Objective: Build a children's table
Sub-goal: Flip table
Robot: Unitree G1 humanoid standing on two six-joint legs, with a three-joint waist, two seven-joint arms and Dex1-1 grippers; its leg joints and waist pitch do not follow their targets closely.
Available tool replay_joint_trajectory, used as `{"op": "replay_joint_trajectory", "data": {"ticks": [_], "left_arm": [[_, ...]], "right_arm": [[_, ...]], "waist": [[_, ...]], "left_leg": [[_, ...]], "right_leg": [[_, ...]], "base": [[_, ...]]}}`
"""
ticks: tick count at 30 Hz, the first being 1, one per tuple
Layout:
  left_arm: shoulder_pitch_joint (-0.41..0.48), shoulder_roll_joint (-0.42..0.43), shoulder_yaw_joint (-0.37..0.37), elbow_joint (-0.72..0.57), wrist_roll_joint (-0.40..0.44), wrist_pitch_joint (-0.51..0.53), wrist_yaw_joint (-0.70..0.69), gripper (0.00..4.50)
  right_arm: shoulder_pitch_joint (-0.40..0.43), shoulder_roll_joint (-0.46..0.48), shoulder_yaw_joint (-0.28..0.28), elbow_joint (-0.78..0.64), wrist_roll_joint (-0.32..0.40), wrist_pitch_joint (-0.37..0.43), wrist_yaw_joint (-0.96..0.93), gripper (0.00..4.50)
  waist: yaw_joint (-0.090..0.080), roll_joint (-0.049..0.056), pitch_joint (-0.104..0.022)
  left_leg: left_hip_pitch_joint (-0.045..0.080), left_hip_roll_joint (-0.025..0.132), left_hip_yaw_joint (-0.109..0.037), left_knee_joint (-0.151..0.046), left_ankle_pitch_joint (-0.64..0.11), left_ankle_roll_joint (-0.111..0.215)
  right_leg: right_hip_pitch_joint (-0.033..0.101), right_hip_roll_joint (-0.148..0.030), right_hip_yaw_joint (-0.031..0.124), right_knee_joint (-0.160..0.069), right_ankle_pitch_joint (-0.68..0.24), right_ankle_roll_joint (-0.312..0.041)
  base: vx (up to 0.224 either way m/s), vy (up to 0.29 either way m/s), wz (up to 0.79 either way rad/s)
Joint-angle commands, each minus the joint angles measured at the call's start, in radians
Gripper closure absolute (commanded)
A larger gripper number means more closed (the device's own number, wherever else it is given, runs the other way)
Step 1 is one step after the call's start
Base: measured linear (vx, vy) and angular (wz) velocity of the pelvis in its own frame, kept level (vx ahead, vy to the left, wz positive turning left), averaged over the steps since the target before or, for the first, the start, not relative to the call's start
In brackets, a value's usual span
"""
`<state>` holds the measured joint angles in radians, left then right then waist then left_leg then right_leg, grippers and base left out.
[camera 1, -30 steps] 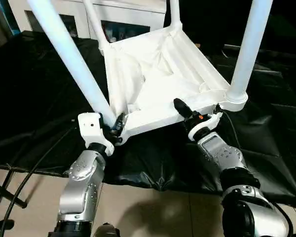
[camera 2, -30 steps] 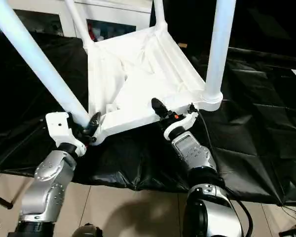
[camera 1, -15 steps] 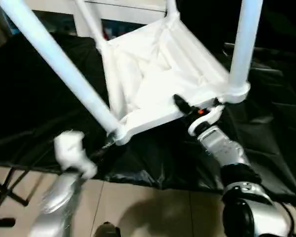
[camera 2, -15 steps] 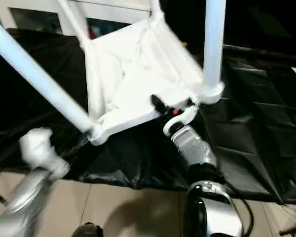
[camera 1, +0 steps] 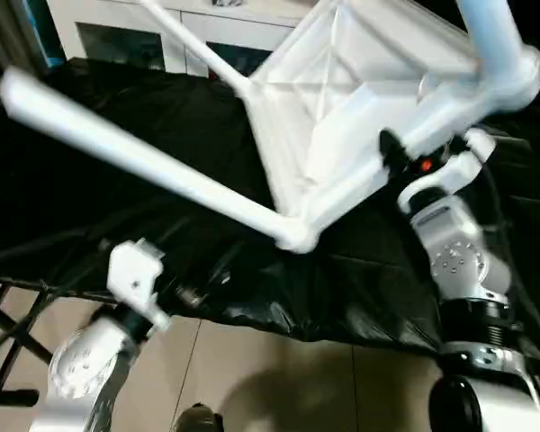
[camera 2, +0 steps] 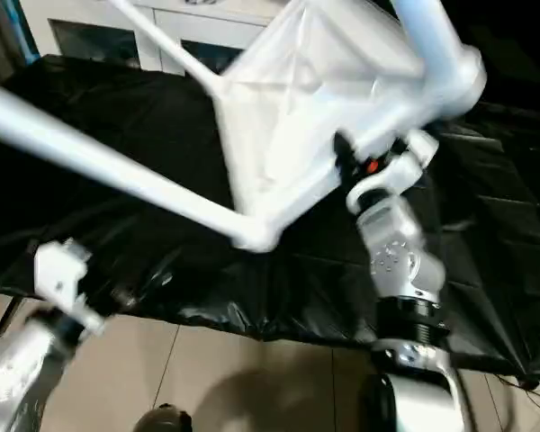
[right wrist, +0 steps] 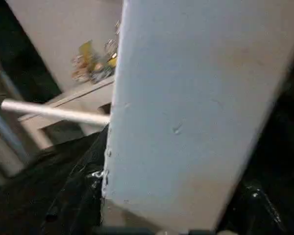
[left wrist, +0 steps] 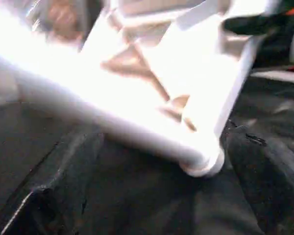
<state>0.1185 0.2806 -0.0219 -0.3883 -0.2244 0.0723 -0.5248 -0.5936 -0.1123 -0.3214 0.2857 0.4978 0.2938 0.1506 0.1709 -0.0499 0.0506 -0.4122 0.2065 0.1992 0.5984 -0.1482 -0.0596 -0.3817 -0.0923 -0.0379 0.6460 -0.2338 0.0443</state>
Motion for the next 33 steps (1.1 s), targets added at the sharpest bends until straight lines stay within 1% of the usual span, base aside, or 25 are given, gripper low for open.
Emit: {"op": "replay_joint_trajectory", "data": {"ticks": [1,3,5,8,11,13,14,15,16,17,18,19,20,21,22,23,25,26,27,28,29,30,31,32,33], "left_arm": [[-0.023,0.020,-0.037,-0.042,-0.022,0.051,-0.031,0.00],[-0.042,0.034,-0.058,-0.071,-0.041,0.084,-0.057,0.00],[-0.055,0.047,-0.072,-0.093,-0.048,0.106,-0.072,0.00],[-0.084,0.054,-0.072,-0.110,-0.044,0.126,-0.067,0.00],[-0.121,0.060,-0.060,-0.111,-0.027,0.129,-0.052,0.00],[-0.205,0.074,-0.034,-0.108,0.016,0.140,-0.014,0.00],[-0.217,0.075,-0.031,-0.107,0.020,0.141,-0.009,0.00],[-0.263,0.083,-0.020,-0.103,0.045,0.139,0.008,0.00],[-0.263,0.083,-0.020,-0.103,0.045,0.139,0.008,0.00],[-0.311,0.096,-0.014,-0.098,0.077,0.141,0.025,0.00],[-0.373,0.122,-0.014,-0.087,0.126,0.130,0.032,0.00],[-0.399,0.138,-0.017,-0.083,0.147,0.125,0.030,0.00],[-0.434,0.154,-0.021,-0.071,0.164,0.136,0.029,0.00],[-0.441,0.157,-0.022,-0.069,0.168,0.136,0.028,0.00],[-0.519,0.189,-0.026,-0.043,0.191,0.140,0.016,0.00],[-0.573,0.210,-0.027,-0.022,0.206,0.142,0.009,0.00],[-0.668,0.250,-0.031,0.023,0.252,0.123,0.004,0.00],[-0.668,0.250,-0.031,0.023,0.252,0.123,0.004,0.00],[-0.712,0.267,-0.037,0.046,0.278,0.099,-0.002,0.00],[-0.754,0.279,-0.043,0.066,0.296,0.082,-0.007,0.00],[-0.760,0.281,-0.045,0.069,0.301,0.080,-0.007,0.00],[-0.796,0.297,-0.058,0.086,0.334,0.068,-0.009,0.00],[-0.824,0.306,-0.068,0.095,0.360,0.065,-0.005,0.00],[-0.824,0.306,-0.068,0.095,0.360,0.065,-0.005,0.00],[-0.865,0.311,-0.079,0.103,0.392,0.059,0.006,0.00]], "right_arm": [[0.026,-0.043,-0.003,-0.058,-0.102,-0.033,-0.070,2.66],[0.040,-0.046,0.011,-0.096,-0.138,-0.028,-0.102,2.70],[0.053,-0.041,0.023,-0.127,-0.170,-0.020,-0.135,2.73],[0.064,-0.033,0.036,-0.136,-0.203,-0.019,-0.176,2.77],[0.068,-0.032,0.053,-0.132,-0.232,-0.022,-0.213,2.78],[0.065,-0.027,0.094,-0.118,-0.271,-0.029,-0.234,2.79],[0.064,-0.027,0.099,-0.117,-0.277,-0.031,-0.237,2.79],[0.058,-0.021,0.118,-0.106,-0.287,-0.037,-0.231,2.80],[0.058,-0.021,0.118,-0.106,-0.287,-0.037,-0.231,2.80],[0.050,-0.012,0.132,-0.094,-0.297,-0.042,-0.229,2.80],[0.036,-0.004,0.150,-0.071,-0.307,-0.049,-0.222,2.80],[0.030,-0.001,0.159,-0.064,-0.313,-0.051,-0.221,2.81],[0.020,0.000,0.169,-0.048,-0.325,-0.057,-0.226,2.81],[0.018,0.000,0.171,-0.045,-0.328,-0.059,-0.227,2.81],[-0.007,0.002,0.186,-0.004,-0.351,-0.075,-0.236,2.82],[-0.026,0.006,0.191,0.028,-0.361,-0.084,-0.245,2.82],[-0.061,0.010,0.202,0.090,-0.380,-0.099,-0.272,2.82],[-0.061,0.010,0.202,0.090,-0.380,-0.099,-0.272,2.82],[-0.077,0.013,0.208,0.122,-0.383,-0.107,-0.267,2.82],[-0.093,0.016,0.216,0.157,-0.390,-0.110,-0.259,2.82],[-0.096,0.016,0.217,0.163,-0.392,-0.108,-0.259,2.82],[-0.110,0.016,0.226,0.196,-0.405,-0.099,-0.259,2.82],[-0.122,0.016,0.233,0.220,-0.413,-0.089,-0.257,2.82],[-0.122,0.016,0.233,0.220,-0.413,-0.089,-0.257,2.82],[-0.136,0.012,0.246,0.252,-0.424,-0.073,-0.247,2.82]], "waist": [[-0.016,0.007,-0.059],[-0.018,0.006,-0.058],[-0.020,0.004,-0.055],[-0.028,0.001,-0.056],[-0.032,0.002,-0.057],[-0.035,0.000,-0.058],[-0.038,-0.003,-0.058],[-0.041,-0.005,-0.058],[-0.043,-0.004,-0.061],[-0.045,-0.008,-0.059],[-0.045,-0.006,-0.064],[-0.049,-0.006,-0.065],[-0.051,-0.008,-0.065],[-0.053,-0.017,-0.065],[-0.055,-0.012,-0.069],[-0.056,-0.011,-0.069],[-0.063,-0.012,-0.068],[-0.064,-0.012,-0.066],[-0.064,-0.013,-0.065],[-0.061,-0.015,-0.064],[-0.061,-0.014,-0.065],[-0.062,-0.014,-0.065],[-0.061,-0.013,-0.065],[-0.061,-0.012,-0.065],[-0.061,-0.012,-0.066]], "left_leg": [[0.051,0.023,-0.014,-0.085,-0.319,-0.112],[0.050,0.022,-0.016,-0.087,-0.337,-0.114],[0.053,0.022,-0.016,-0.088,-0.365,-0.118],[0.051,0.020,-0.017,-0.088,-0.365,-0.113],[0.054,0.020,-0.017,-0.088,-0.363,-0.115],[0.054,0.019,-0.017,-0.087,-0.363,-0.117],[0.051,0.018,-0.019,-0.087,-0.361,-0.118],[0.049,0.018,-0.019,-0.088,-0.355,-0.120],[0.049,0.017,-0.021,-0.087,-0.342,-0.119],[0.045,0.017,-0.021,-0.088,-0.341,-0.120],[0.049,0.017,-0.022,-0.087,-0.339,-0.121],[0.050,0.016,-0.024,-0.086,-0.342,-0.128],[0.045,0.016,-0.026,-0.088,-0.333,-0.131],[0.040,0.016,-0.026,-0.088,-0.317,-0.132],[0.047,0.014,-0.023,-0.083,-0.306,-0.131],[0.049,0.013,-0.022,-0.081,-0.312,-0.133],[0.052,0.011,-0.022,-0.082,-0.349,-0.145],[0.051,0.012,-0.024,-0.083,-0.361,-0.148],[0.050,0.014,-0.025,-0.085,-0.371,-0.149],[0.056,0.015,-0.024,-0.082,-0.396,-0.148],[0.055,0.015,-0.025,-0.083,-0.395,-0.149],[0.053,0.016,-0.025,-0.083,-0.393,-0.150],[0.056,0.016,-0.024,-0.082,-0.396,-0.151],[0.055,0.016,-0.025,-0.082,-0.398,-0.153],[0.054,0.016,-0.025,-0.083,-0.397,-0.154]], "right_leg": [[-0.001,-0.036,0.030,-0.089,-0.201,-0.047],[0.000,-0.037,0.030,-0.090,-0.223,-0.047],[-0.004,-0.038,0.032,-0.094,-0.264,-0.043],[-0.003,-0.035,0.032,-0.094,-0.255,-0.041],[-0.005,-0.033,0.031,-0.094,-0.246,-0.042],[-0.004,-0.032,0.031,-0.092,-0.242,-0.041],[-0.001,-0.033,0.030,-0.091,-0.244,-0.040],[0.001,-0.033,0.029,-0.092,-0.239,-0.038],[0.003,-0.034,0.029,-0.088,-0.216,-0.037],[0.004,-0.032,0.029,-0.089,-0.216,-0.034],[0.002,-0.031,0.027,-0.087,-0.210,-0.028],[0.003,-0.031,0.026,-0.083,-0.201,-0.030],[0.008,-0.031,0.024,-0.081,-0.187,-0.034],[0.013,-0.031,0.023,-0.079,-0.174,-0.035],[0.004,-0.031,0.024,-0.077,-0.149,-0.044],[0.002,-0.030,0.024,-0.076,-0.150,-0.049],[-0.001,-0.030,0.023,-0.079,-0.195,-0.063],[-0.001,-0.031,0.022,-0.079,-0.209,-0.064],[0.001,-0.033,0.023,-0.080,-0.219,-0.065],[-0.007,-0.037,0.025,-0.085,-0.247,-0.065],[-0.005,-0.037,0.025,-0.083,-0.242,-0.069],[-0.004,-0.037,0.024,-0.082,-0.236,-0.072],[-0.008,-0.035,0.025,-0.082,-0.232,-0.075],[-0.006,-0.036,0.024,-0.080,-0.231,-0.077],[-0.005,-0.037,0.024,-0.079,-0.228,-0.080]], "base": [[0.000,0.000,0.00],[0.000,0.000,0.00],[0.000,0.000,0.00],[0.000,0.000,0.00],[0.000,0.000,0.00],[0.000,0.000,0.00],[0.000,0.000,0.00],[0.000,0.000,0.00],[0.000,0.000,0.00],[0.000,0.000,0.00],[0.000,0.000,0.00],[0.000,0.000,0.00],[0.000,0.000,0.00],[0.000,0.000,0.00],[0.000,0.000,0.00],[0.000,0.000,0.00],[0.000,0.000,0.00],[0.000,0.000,0.00],[0.000,0.000,0.00],[0.000,0.000,0.00],[0.000,0.000,0.00],[0.000,0.000,0.00],[0.000,0.000,0.00],[0.000,0.000,0.00],[0.000,0.000,0.00]]}}
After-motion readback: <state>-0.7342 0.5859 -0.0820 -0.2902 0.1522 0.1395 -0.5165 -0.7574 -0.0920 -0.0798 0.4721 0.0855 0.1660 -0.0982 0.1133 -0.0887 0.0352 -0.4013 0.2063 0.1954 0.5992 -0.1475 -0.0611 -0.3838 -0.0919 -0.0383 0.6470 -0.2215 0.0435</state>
